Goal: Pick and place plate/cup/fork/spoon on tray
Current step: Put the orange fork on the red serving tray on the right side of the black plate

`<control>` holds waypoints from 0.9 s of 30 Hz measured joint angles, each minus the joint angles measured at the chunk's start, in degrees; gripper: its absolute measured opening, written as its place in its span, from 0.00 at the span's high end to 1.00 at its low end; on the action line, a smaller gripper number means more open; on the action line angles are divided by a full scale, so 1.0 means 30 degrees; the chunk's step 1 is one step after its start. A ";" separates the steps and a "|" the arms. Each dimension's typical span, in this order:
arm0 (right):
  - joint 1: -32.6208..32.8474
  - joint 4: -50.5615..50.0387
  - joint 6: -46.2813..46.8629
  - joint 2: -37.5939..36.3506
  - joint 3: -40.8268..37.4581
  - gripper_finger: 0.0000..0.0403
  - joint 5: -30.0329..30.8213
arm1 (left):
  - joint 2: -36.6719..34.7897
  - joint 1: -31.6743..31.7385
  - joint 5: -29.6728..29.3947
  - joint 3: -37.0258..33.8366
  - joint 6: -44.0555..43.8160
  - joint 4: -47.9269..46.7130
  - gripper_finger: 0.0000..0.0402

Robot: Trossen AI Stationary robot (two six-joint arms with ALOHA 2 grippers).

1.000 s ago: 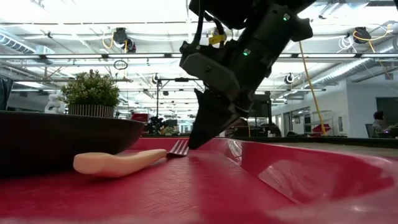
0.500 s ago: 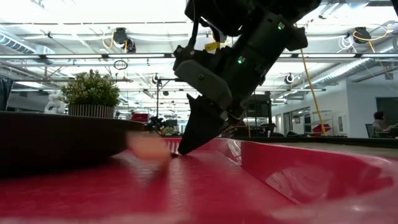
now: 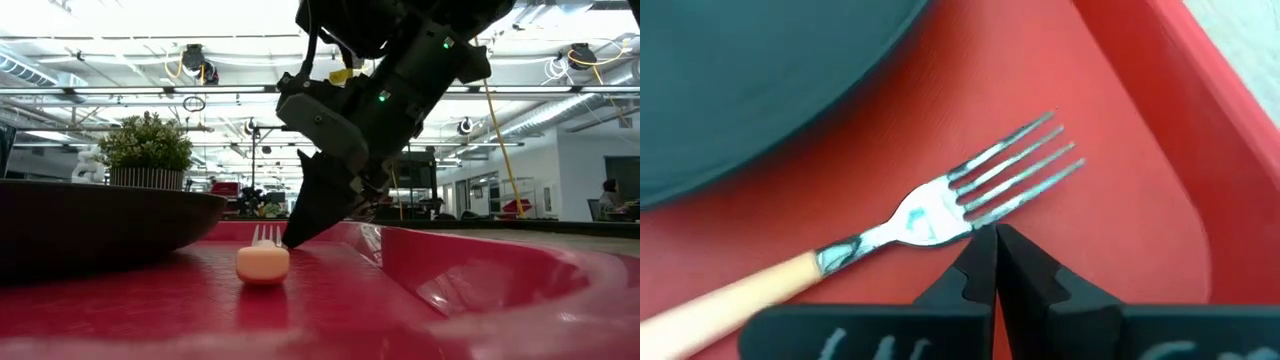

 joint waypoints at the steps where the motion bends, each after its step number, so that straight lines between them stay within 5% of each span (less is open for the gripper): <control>1: 0.0107 -0.0095 0.0154 -0.0148 -0.0027 1.00 -0.0005 | 0.0000 0.0000 0.0000 0.0000 0.0002 0.0006 0.31; 13: 0.3391 0.0275 0.4293 -0.0864 -0.0013 1.00 0.0533 | 0.0000 0.0042 0.0000 0.0000 -0.0027 0.0078 0.31; 27: 0.4449 0.2283 0.3351 0.0382 0.0567 1.00 0.0507 | 0.0000 0.0124 -0.0007 0.0000 -0.0149 0.0468 0.31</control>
